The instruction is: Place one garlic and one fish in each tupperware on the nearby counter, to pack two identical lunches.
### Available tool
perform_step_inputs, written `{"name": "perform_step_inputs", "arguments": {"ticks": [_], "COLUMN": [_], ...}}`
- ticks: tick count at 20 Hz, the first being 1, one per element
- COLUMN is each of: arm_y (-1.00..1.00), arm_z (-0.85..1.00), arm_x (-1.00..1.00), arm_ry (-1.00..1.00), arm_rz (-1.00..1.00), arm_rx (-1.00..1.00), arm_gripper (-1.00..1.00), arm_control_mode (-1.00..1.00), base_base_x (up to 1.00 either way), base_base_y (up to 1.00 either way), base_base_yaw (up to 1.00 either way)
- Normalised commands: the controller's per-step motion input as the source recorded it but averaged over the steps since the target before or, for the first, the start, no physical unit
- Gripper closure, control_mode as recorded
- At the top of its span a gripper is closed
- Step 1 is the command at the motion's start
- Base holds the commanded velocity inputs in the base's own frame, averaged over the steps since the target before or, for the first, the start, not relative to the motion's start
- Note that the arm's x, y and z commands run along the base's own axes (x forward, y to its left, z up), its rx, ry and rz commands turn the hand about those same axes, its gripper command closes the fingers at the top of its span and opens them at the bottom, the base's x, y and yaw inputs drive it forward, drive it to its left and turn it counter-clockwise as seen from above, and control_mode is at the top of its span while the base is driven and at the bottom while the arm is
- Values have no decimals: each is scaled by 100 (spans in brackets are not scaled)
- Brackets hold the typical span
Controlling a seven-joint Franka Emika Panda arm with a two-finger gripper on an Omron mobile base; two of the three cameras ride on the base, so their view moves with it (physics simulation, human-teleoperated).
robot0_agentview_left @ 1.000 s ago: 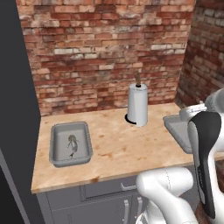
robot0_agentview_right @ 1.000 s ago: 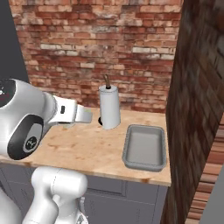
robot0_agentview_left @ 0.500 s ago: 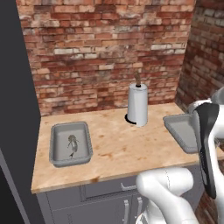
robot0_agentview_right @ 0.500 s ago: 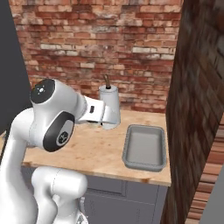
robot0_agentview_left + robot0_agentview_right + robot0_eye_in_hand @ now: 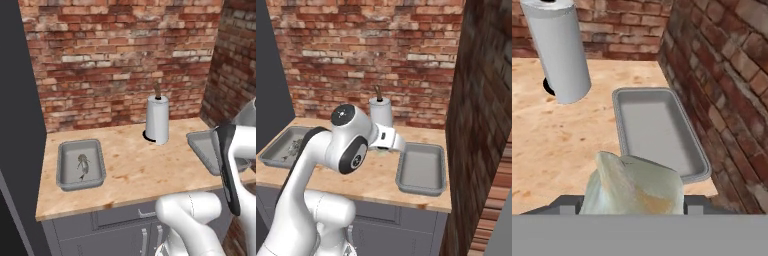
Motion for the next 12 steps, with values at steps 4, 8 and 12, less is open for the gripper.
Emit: {"name": "perform_step_inputs", "arguments": {"ticks": [4,8,12], "arm_y": [-22,-34,-50], "arm_z": [-55,-42,-37], "arm_x": [53,52,53], "arm_ry": [18,16,9], "arm_rz": [0,1,3], "arm_rx": [2,2,5], "arm_gripper": [100,100,100], "arm_control_mode": [-100,-100,-100], "base_base_x": [0,0,0], "base_base_y": [0,0,0], "base_base_yaw": [0,0,0]}}
